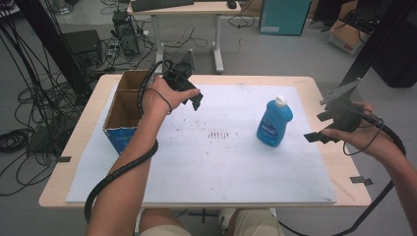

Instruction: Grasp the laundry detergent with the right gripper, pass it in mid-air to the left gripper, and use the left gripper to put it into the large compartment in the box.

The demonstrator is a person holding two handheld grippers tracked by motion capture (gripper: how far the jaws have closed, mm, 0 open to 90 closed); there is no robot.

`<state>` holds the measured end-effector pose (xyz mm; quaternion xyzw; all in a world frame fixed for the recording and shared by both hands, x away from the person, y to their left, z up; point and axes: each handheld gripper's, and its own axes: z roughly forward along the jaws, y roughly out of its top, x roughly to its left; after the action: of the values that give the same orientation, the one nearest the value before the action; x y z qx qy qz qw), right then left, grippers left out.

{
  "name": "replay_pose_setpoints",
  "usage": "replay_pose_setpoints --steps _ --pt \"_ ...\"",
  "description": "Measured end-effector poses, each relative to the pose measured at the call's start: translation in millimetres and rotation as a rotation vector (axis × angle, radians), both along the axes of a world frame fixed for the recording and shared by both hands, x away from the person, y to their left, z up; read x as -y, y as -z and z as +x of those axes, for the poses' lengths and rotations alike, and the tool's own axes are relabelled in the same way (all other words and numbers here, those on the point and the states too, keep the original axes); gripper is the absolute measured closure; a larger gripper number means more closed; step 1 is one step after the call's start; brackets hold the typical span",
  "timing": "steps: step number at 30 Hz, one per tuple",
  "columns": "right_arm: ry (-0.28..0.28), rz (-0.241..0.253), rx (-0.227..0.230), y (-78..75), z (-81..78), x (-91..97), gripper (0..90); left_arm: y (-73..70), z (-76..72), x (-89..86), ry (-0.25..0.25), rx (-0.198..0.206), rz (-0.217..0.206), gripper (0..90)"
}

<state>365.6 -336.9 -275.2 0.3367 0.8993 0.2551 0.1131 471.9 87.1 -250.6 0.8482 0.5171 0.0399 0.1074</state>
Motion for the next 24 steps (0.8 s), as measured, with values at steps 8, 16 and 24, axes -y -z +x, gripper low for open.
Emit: replay_pose_setpoints --steps 8,16,24 --pt "0.036 0.066 0.033 30.0 6.8 5.1 6.1 2.0 1.7 1.5 0.008 0.0 -0.004 5.2" --pt "0.063 0.116 0.053 47.6 12.2 5.8 4.7 5.0 3.7 2.3 0.011 -0.007 0.003 5.1" --pt "0.081 0.182 0.095 65.7 20.8 0.0 3.8 5.5 5.1 2.7 0.01 -0.004 0.003 5.1"
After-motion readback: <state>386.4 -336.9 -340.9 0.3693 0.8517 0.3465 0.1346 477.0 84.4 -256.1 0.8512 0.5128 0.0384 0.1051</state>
